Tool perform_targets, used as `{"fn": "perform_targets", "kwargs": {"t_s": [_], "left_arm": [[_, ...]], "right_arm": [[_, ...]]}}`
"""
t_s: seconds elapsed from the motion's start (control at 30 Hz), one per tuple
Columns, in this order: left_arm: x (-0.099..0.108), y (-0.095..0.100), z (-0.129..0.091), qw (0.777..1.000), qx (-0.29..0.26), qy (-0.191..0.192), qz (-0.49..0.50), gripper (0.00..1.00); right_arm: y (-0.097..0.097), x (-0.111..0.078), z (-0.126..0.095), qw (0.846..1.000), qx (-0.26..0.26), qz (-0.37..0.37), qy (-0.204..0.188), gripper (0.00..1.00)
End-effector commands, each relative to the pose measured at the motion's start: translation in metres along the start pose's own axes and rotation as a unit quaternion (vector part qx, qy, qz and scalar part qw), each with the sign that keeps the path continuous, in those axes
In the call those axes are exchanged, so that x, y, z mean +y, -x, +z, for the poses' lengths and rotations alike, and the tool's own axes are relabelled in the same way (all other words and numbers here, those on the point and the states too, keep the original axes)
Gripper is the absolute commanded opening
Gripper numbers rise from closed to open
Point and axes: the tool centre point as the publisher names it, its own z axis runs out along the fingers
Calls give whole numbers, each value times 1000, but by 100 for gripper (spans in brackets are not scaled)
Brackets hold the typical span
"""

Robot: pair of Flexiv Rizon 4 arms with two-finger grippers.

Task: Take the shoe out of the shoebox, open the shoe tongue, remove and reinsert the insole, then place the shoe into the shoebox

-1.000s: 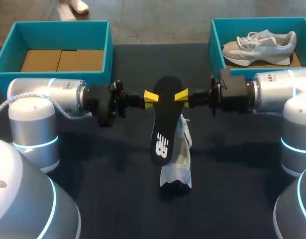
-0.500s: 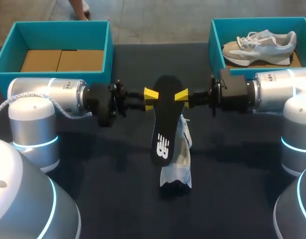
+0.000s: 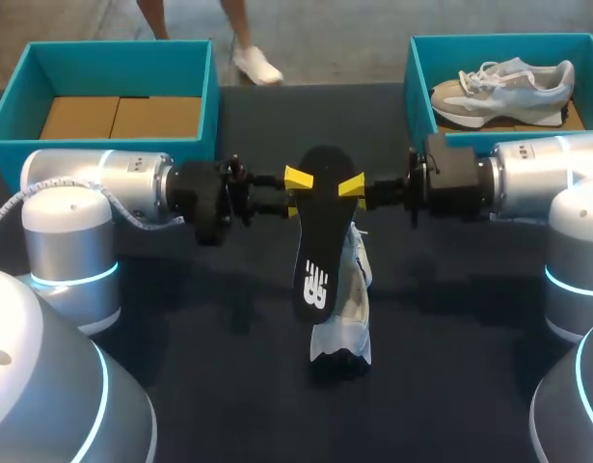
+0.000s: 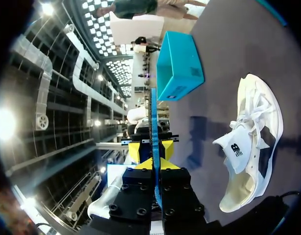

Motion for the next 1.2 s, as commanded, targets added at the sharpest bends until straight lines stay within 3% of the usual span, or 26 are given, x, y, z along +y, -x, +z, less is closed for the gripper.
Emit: {"fn": "perform_targets", "kwargs": {"t_s": [0.03, 0.37, 0.9, 1.2], "left_arm": [[3, -2, 7, 1000, -1, -3, 2, 40], [3, -3, 10, 1000, -1, -6, 2, 23], [1, -5, 13, 1000, -3, -9, 1, 22], [0, -5, 15, 1000, -3, -4, 4, 8]], "right_arm": [[1, 0, 1, 1000, 0, 0, 0, 0], [1, -1, 1, 1000, 0, 0, -1, 0], [1, 0, 3, 1000, 0, 0, -4, 0], [1, -1, 3, 1000, 0, 2, -3, 0]]}}
